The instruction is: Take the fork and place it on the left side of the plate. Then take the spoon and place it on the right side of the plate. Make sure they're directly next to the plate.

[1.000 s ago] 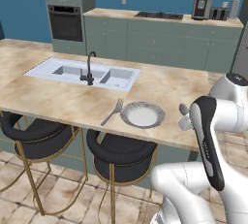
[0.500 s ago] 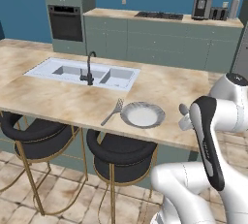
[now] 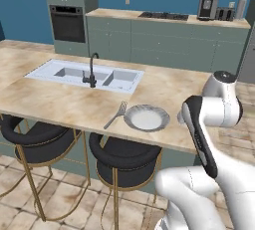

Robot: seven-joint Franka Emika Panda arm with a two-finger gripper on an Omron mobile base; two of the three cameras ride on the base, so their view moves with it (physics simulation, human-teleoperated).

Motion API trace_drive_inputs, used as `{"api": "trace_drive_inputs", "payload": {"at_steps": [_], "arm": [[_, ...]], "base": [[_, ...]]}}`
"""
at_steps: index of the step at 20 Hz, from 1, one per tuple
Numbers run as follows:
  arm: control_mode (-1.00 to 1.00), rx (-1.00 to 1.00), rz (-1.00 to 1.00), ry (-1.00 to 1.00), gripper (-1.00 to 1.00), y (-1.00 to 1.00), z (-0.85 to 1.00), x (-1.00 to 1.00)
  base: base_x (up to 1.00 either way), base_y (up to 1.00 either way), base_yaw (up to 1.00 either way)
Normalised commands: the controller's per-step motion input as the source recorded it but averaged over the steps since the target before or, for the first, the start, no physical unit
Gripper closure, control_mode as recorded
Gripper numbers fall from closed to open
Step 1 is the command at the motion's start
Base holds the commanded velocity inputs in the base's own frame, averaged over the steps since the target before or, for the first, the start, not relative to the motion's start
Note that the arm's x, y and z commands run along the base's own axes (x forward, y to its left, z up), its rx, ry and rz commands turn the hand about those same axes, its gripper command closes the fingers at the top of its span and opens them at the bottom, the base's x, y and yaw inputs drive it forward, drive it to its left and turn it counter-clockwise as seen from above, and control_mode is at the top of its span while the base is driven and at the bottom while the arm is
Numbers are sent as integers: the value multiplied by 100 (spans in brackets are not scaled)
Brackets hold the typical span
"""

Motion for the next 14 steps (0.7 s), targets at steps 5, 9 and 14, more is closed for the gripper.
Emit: {"api": "trace_drive_inputs", "payload": {"at_steps": [5,9,14], "arm": [[-100,-1,-43,5,100,-20,-3,75],[-100,0,-33,2,100,-6,-25,34],[-100,0,-29,0,100,-7,-43,10]], "base": [[0,0,0],[0,0,0],[0,0,0]]}}
